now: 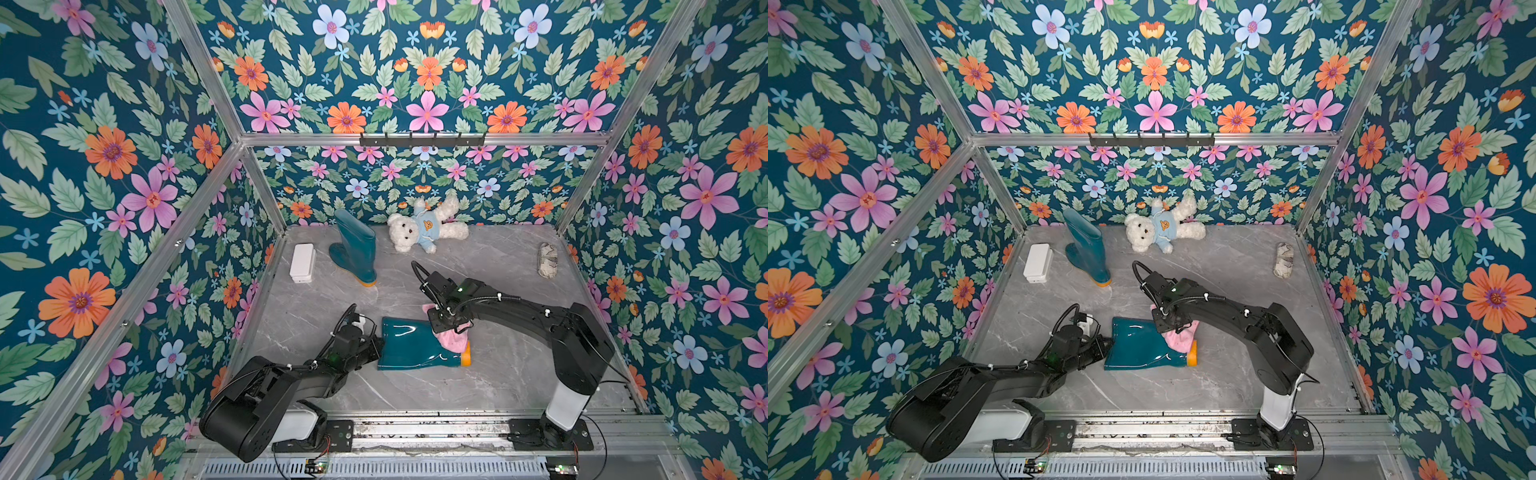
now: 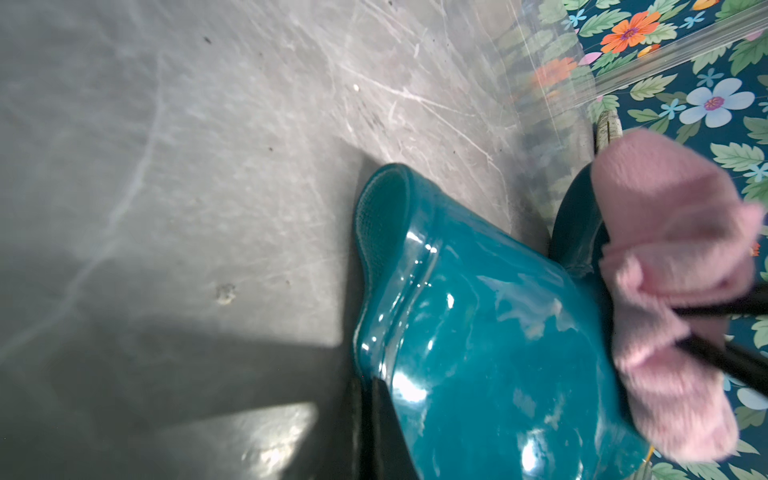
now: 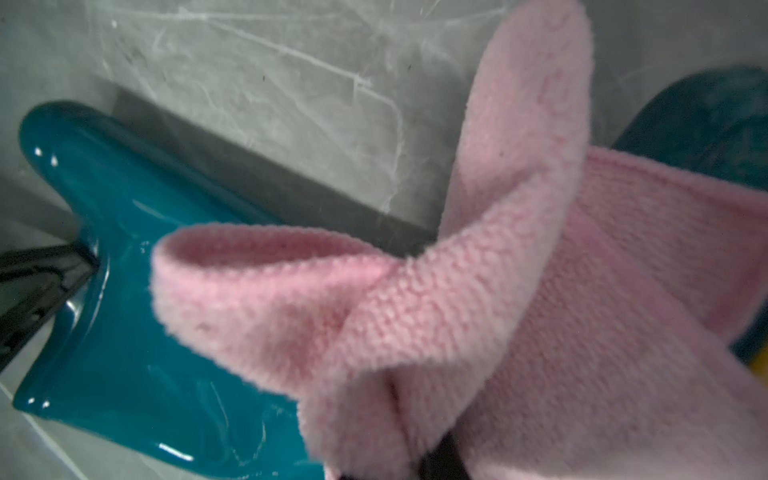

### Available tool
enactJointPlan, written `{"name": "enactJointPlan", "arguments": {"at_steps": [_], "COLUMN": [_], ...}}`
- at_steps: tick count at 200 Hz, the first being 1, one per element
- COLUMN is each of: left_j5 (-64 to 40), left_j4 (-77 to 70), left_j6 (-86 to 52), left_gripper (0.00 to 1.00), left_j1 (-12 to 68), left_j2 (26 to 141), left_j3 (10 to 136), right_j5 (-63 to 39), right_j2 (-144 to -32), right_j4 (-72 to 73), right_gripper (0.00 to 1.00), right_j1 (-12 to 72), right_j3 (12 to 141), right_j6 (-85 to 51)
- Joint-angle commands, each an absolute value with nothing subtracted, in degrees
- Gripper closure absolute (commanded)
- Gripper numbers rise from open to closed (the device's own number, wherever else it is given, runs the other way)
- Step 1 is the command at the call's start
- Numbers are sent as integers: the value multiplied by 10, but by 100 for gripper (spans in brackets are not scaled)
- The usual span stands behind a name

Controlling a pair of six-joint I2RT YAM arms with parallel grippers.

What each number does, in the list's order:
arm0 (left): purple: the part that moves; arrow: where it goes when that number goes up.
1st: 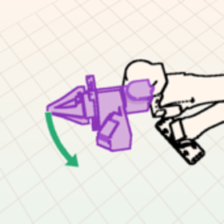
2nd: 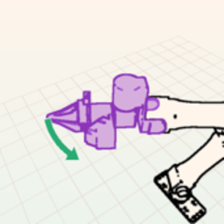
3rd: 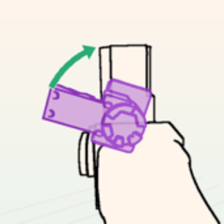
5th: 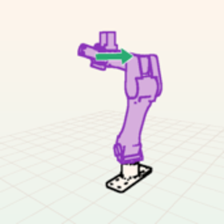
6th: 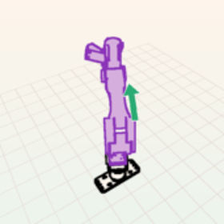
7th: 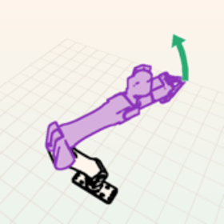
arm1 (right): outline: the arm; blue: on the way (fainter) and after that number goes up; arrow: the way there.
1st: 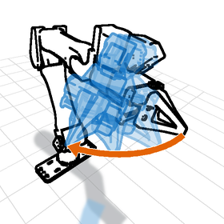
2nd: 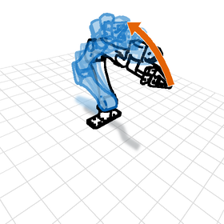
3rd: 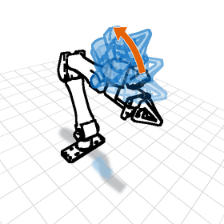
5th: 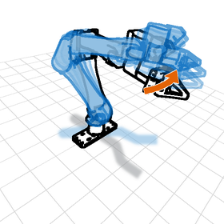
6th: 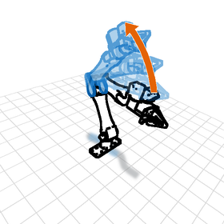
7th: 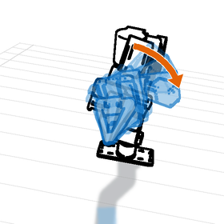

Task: Wipe the rubber boots with a cloth
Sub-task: Wipe the dirt off the rubber boot.

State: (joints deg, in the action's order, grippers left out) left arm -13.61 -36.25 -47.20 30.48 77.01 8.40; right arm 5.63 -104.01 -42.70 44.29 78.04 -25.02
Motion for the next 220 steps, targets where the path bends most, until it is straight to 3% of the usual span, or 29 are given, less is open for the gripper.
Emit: {"name": "enactJointPlan", "arguments": {"at_steps": [1, 76, 139, 220], "left_j5": [-148, -158, -157, -147], "left_j4": [-305, -311, -308, -292], "left_j6": [-463, -462, -463, -463], "left_gripper": [100, 100, 100, 100], "left_j1": [305, 305, 305, 305], "left_j2": [785, 801, 804, 795], "left_j3": [82, 85, 88, 92], "right_j5": [50, 31, 26, 14], "right_j2": [-1064, -1165, -1204, -1095], "right_j4": [-444, -468, -464, -483], "right_gripper": [100, 100, 100, 100], "right_j1": [421, 347, 328, 329], "right_j3": [811, 923, 942, 913], "right_j6": [-225, -200, -199, -196]}}
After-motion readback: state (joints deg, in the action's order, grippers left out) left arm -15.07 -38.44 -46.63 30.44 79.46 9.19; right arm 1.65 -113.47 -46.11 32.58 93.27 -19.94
